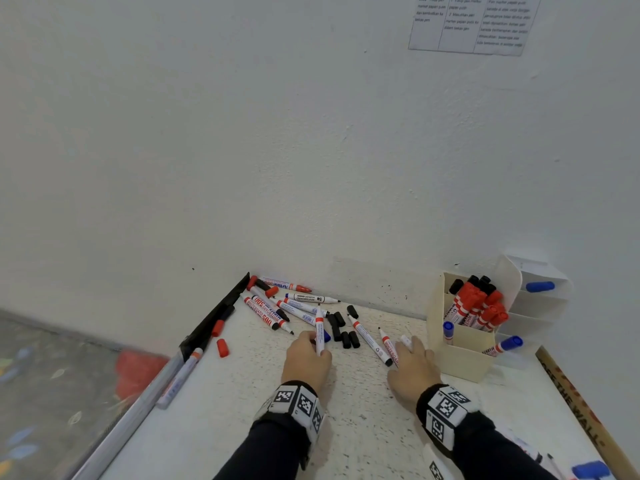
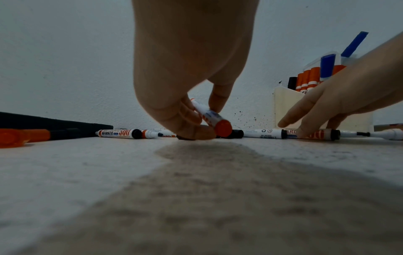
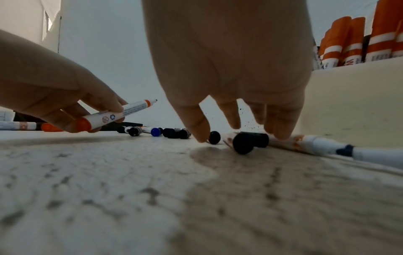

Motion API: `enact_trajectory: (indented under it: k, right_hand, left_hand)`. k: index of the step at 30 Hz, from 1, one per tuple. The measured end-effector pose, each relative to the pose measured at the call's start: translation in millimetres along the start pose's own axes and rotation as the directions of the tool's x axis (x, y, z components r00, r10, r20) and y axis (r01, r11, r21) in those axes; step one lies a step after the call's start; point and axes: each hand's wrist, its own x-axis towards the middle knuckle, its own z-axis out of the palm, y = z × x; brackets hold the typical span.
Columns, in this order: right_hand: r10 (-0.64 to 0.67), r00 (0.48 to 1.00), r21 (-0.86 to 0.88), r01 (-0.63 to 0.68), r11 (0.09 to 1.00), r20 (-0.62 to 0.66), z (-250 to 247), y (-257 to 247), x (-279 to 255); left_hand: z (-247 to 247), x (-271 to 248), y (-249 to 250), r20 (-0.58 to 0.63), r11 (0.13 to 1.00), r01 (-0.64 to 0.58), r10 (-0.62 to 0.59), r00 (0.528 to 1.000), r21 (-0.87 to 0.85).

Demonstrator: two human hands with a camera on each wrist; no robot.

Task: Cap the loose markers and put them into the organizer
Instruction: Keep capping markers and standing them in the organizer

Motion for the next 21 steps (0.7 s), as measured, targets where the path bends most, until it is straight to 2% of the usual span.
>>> enact_trajectory:
  k: [3,6,9,12,15,17,21]
  right_hand:
    - [-0.078,0.984,0.005,0.08,0.997,-0.163,-5,-11,-5]
    - [-0.185,0.967,0.033,0.194,0.98,-0.177,-6,-33,-2]
    - [-0.313,0.937,0.113,0.332,0.937,-0.156,2,-73,6]
    - [-0.481,0.876,0.223,0.477,0.85,-0.038,17,-122,10]
    - [-0.636,0.757,0.188,0.61,0.77,0.151,35,-170,4]
    - [-0.674,0.701,0.135,0.663,0.736,0.234,44,-194,-4]
    - [-0.692,0.656,0.063,0.71,0.701,0.303,54,-213,-12]
  left_hand:
    - [-8,-1,1,-0.012,1.0,0.008,-0.008,1.0,-0.004]
    - [-28,0,-5,-0.053,0.997,-0.012,0.016,0.998,0.073]
    - [-63,-2,-20,-0.128,0.988,0.029,-0.009,0.992,0.151]
    - [-100,-6,-42,-0.213,0.974,0.09,-0.045,0.976,0.209]
    - [-129,-11,-61,-0.296,0.966,0.114,-0.042,0.954,0.232]
    - [-141,-13,-68,-0.315,0.965,0.126,-0.049,0.948,0.23]
    - [-148,-15,-73,-0.305,0.97,0.143,-0.078,0.949,0.197]
